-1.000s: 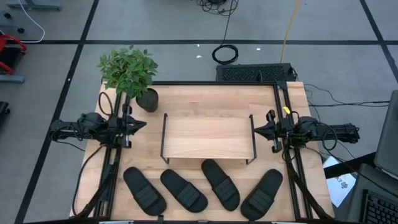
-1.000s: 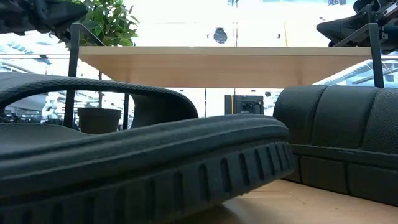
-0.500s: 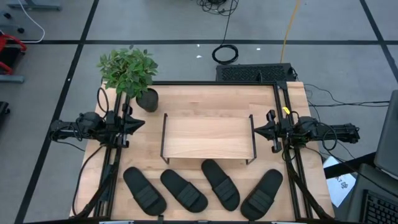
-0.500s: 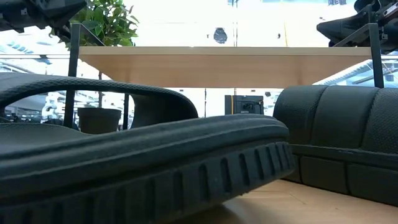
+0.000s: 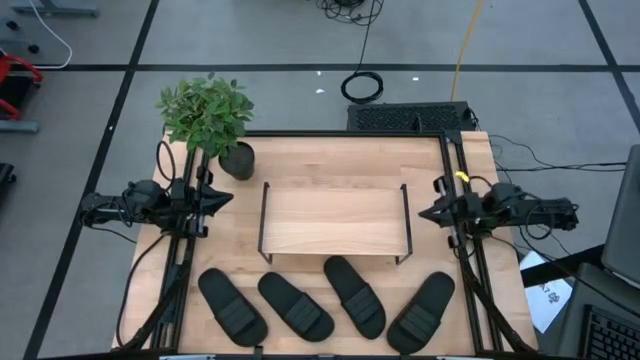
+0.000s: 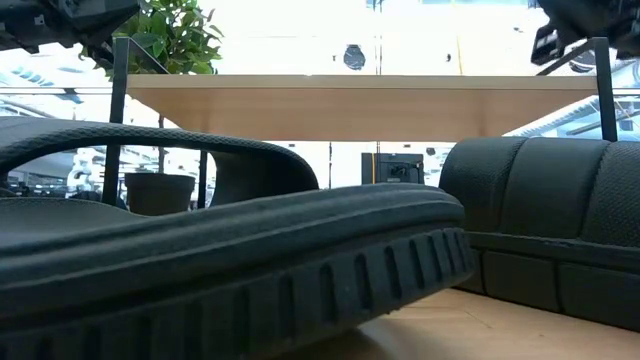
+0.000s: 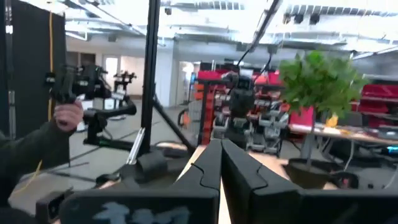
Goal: Pick and place slides into the shelf
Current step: Put the black slide on the shelf
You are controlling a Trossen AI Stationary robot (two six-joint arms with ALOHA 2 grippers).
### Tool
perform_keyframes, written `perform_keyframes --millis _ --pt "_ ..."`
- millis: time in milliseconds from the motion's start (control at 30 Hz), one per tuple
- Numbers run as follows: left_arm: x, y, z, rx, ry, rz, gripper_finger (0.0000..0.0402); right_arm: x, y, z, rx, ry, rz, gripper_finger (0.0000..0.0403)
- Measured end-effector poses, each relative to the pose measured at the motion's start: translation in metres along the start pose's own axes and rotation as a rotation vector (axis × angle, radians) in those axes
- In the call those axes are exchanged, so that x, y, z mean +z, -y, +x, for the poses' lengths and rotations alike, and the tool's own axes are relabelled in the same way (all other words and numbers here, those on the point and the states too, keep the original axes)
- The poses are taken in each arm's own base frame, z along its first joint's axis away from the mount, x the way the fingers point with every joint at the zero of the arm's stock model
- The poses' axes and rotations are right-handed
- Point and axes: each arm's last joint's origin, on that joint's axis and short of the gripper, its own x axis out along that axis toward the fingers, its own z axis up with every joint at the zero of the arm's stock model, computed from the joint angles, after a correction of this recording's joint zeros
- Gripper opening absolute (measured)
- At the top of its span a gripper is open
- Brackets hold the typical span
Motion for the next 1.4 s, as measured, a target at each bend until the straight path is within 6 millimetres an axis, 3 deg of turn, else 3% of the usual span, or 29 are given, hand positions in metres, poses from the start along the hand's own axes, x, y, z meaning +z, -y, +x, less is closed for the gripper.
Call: perform_keyframes --millis 233,400,667,1033,1233,1400 --pt "0.0 0.0 0.0 0.0 0.0 -0.004 0.0021 0.041 0.003 -0.004 0.007 -0.161 0.002 0.0001" --pt "0.0 0.0 0.0 0.001 -0.002 -0.023 0.0021 0.062 0.004 -0.003 0.015 -0.337 0.097 0.0029" --pt "-0.004 0.0 0.0 0.002 -0.039 -0.021 0.0021 0.051 -0.003 0.01 0.254 -0.584 0.35 0.0089" --pt "-0.004 0.0 0.0 0.002 -0.043 -0.025 0.0021 0.052 -0.008 0.01 0.402 -0.612 0.509 0.018" --pt "-0.004 0.0 0.0 0.002 -0.044 -0.032 0.0021 0.071 -0.01 -0.003 0.478 -0.573 0.562 0.0194" --pt "-0.004 0.0 0.0 0.002 -0.043 -0.036 0.0021 0.076 -0.01 -0.016 0.372 -0.645 0.672 0.0189"
